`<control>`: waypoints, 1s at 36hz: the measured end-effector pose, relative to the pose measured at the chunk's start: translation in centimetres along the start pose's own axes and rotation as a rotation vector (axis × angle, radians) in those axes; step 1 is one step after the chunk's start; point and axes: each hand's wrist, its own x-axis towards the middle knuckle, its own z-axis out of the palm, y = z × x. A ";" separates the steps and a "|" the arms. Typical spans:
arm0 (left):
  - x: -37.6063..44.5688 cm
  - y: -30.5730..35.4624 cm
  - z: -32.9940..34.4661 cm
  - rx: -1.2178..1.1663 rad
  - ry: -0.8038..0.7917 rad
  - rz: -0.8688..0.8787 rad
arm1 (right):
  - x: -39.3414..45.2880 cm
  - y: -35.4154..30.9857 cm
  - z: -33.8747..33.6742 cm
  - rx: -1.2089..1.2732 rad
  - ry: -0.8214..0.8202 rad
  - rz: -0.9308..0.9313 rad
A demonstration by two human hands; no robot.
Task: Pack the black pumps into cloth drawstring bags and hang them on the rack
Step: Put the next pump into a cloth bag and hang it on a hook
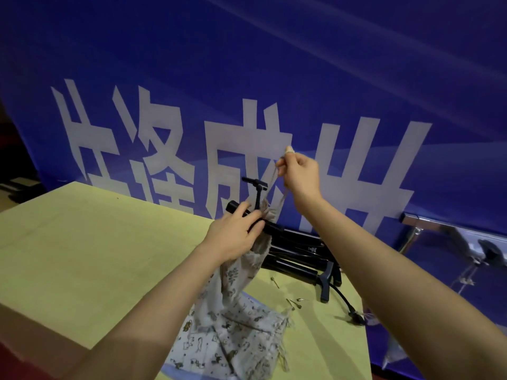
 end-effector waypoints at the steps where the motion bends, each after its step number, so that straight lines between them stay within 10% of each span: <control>1: -0.1 0.1 0.1 0.069 0.005 0.004 | 0.1 -0.4 0.1 0.012 0.016 -0.035; 10: -0.1 0.3 0.4 0.418 0.198 -0.021 | 0.0 -0.8 0.4 0.046 0.083 -0.152; 18: 0.8 0.6 0.3 0.010 0.297 -0.092 | -0.6 -2.2 1.7 0.100 0.018 -0.208; 36: 1.3 0.9 1.8 0.070 0.366 -0.142 | -2.1 -3.4 1.2 -0.067 0.098 -0.318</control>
